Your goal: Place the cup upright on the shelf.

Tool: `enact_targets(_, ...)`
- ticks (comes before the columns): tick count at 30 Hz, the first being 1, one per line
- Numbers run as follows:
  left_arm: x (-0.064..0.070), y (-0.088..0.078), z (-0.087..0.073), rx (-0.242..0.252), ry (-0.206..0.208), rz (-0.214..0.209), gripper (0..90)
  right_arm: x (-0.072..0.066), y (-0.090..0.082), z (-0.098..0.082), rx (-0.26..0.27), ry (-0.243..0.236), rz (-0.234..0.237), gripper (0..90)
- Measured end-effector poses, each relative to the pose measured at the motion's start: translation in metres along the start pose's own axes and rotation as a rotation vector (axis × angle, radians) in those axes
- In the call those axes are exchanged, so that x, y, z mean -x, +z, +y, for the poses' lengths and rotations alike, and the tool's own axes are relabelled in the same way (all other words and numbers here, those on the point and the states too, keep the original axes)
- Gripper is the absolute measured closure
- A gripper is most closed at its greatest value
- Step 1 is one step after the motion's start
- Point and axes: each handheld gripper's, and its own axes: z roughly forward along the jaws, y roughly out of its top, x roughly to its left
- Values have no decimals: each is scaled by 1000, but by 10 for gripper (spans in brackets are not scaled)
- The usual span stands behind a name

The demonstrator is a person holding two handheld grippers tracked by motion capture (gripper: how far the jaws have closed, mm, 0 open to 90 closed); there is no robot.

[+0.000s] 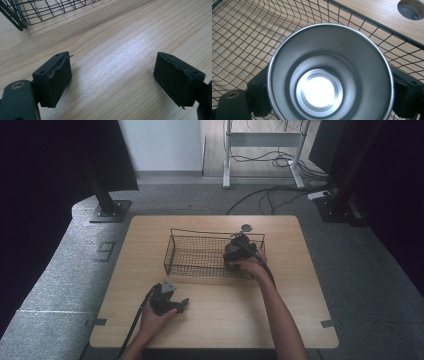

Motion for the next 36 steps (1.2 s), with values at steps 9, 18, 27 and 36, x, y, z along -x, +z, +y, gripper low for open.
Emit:
enact_targets(9,0,0,0,-1,0,0,147,3,-12,-1,97,14,19,123)
enact_targets(18,0,0,0,-2,1,0,147,7,-26,-4,143,34,21,127)
enact_targets(27,0,0,0,-2,1,0,147,10,-47,-10,213,43,41,129)
enact_targets(36,0,0,0,-2,1,0,146,16,-62,-25,249,50,64,132)
